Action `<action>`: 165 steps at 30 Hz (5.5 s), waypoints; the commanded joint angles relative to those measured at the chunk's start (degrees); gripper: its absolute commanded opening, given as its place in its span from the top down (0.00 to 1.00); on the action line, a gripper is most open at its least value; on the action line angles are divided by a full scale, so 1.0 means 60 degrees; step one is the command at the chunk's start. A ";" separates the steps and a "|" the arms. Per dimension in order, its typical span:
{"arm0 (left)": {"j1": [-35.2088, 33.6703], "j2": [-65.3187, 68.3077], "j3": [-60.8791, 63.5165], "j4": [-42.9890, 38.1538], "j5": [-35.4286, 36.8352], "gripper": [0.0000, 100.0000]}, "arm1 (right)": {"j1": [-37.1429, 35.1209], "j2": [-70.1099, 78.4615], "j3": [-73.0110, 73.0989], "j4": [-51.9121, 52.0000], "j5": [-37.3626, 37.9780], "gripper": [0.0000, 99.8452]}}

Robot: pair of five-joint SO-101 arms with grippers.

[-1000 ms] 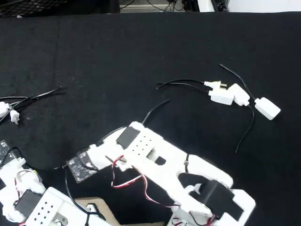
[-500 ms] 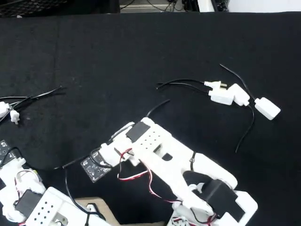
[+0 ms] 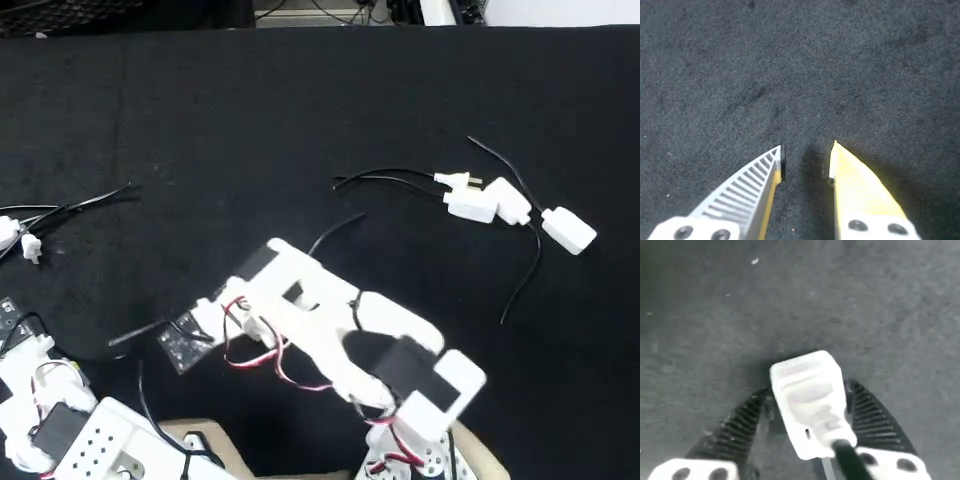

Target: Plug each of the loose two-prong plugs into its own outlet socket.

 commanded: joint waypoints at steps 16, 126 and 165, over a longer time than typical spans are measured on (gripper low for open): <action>0.0110 -0.0088 0.0154 0.0029 -0.0059 0.83 | 0.0396 0.0637 -0.2513 0.1187 -0.1744 0.99; 0.0037 -0.0088 0.0154 0.0044 -0.0015 0.83 | 1.0051 0.9678 -2.1136 0.7238 -0.6535 0.77; 0.0095 -0.0088 0.0154 0.0044 -0.0044 0.83 | 1.3597 1.0952 -1.9890 0.7326 -0.0161 0.77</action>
